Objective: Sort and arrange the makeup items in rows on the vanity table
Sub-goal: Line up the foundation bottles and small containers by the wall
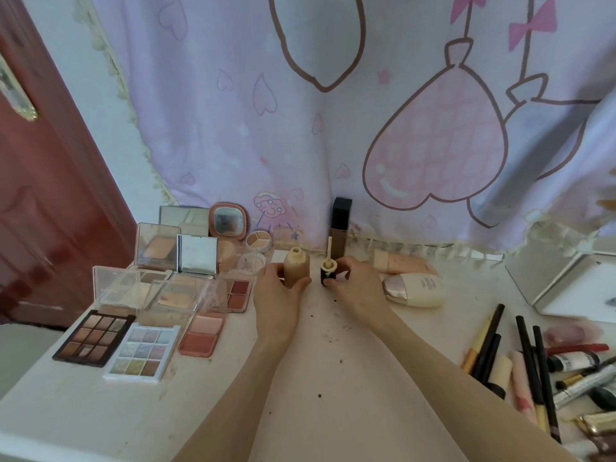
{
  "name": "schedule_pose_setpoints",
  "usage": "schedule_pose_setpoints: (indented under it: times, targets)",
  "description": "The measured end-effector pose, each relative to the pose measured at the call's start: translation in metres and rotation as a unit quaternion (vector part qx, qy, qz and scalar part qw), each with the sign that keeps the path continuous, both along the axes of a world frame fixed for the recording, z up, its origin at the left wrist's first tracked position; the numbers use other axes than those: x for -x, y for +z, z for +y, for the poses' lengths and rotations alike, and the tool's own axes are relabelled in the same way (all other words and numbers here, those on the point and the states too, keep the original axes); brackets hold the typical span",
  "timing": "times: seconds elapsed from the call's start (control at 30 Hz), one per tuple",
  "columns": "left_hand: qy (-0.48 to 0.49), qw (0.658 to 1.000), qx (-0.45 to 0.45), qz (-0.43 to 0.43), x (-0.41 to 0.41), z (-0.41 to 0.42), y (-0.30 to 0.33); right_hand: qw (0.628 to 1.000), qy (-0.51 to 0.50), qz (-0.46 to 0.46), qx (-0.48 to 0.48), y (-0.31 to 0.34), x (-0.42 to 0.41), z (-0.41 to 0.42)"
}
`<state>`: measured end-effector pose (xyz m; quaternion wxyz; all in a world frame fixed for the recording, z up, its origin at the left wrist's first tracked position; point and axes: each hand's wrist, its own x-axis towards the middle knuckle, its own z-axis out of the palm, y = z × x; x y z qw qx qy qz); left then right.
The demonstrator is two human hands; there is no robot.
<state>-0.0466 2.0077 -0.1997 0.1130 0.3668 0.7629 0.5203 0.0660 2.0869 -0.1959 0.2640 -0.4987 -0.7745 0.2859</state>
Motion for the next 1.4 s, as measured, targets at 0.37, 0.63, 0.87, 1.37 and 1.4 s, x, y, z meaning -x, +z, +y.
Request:
schedule_pose_setpoints:
  times: [0.37, 0.63, 0.87, 1.37, 1.4]
  targets:
    - [-0.002, 1.000, 0.013, 0.012, -0.001, 0.002, 0.001, 0.996, -0.004, -0.065, -0.053, 0.000, 0.010, 0.007]
    - [0.003, 0.999, 0.029, 0.035, -0.003, 0.015, 0.004, 0.996, -0.002, -0.071, -0.060, 0.001, 0.013, 0.012]
    - [0.006, 0.999, 0.025, 0.024, -0.004, 0.020, 0.007, 0.996, 0.001, -0.074, -0.055, 0.000, 0.015, 0.014]
    - [-0.114, 0.964, 0.109, 0.215, 0.008, -0.033, -0.012, 1.000, 0.010, -0.009, -0.021, 0.035, 0.006, 0.049]
    - [-0.120, 0.961, 0.120, 0.220, 0.009, -0.033, -0.014, 1.000, 0.011, -0.011, -0.019, 0.034, 0.008, 0.050]
